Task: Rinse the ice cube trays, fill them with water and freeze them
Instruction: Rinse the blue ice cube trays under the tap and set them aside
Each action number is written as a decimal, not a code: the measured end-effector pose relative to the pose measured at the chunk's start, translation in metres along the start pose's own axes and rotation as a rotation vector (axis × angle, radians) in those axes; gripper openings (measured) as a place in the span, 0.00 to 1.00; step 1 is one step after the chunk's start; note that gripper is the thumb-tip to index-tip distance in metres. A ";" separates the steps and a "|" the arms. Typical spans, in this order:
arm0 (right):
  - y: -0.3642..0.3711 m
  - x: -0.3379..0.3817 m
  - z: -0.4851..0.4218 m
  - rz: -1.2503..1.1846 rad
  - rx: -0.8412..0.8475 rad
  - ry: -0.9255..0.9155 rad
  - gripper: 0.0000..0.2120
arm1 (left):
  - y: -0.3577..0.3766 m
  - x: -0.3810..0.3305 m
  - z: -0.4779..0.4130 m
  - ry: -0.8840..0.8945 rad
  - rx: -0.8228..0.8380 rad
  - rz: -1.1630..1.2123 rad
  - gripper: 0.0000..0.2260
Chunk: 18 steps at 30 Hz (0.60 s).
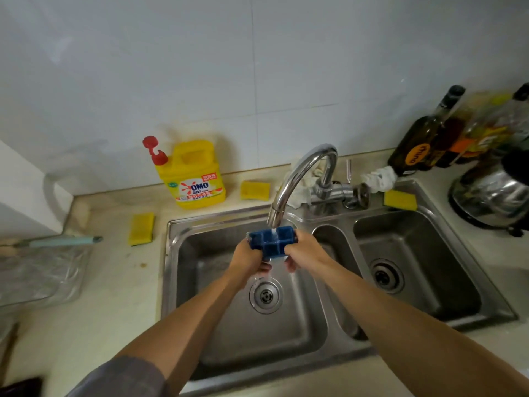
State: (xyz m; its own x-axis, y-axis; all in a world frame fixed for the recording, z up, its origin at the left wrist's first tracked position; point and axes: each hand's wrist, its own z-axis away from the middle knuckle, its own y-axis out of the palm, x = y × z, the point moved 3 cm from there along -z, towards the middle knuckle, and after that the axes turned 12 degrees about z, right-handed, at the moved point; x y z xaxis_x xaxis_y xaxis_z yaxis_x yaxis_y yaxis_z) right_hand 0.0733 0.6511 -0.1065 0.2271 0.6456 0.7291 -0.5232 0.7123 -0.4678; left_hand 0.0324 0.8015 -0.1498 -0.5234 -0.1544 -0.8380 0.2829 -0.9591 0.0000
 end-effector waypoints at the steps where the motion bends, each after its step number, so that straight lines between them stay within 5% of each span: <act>1: -0.002 0.001 -0.003 0.033 -0.033 0.001 0.14 | 0.004 -0.003 -0.002 0.019 0.018 -0.033 0.11; 7: -0.007 -0.011 -0.020 0.045 -0.175 0.059 0.12 | 0.021 -0.012 -0.007 -0.148 0.078 0.280 0.10; 10: 0.002 -0.005 -0.026 0.086 -0.153 -0.003 0.13 | 0.013 -0.009 -0.016 -0.224 -0.026 0.415 0.10; 13: 0.017 0.006 -0.031 0.039 -0.109 -0.069 0.11 | -0.004 -0.003 -0.025 -0.199 -0.184 0.358 0.13; 18: 0.022 0.000 -0.036 -0.380 -0.017 0.148 0.16 | -0.019 -0.004 -0.030 -0.033 -0.087 0.080 0.12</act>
State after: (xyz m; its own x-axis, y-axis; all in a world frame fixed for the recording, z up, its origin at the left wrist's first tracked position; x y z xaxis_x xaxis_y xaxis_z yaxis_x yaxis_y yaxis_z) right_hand 0.0915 0.6768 -0.1351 0.5178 0.3669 0.7728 -0.3655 0.9116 -0.1880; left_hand 0.0529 0.8275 -0.1632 -0.5224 -0.2392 -0.8185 0.3932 -0.9193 0.0176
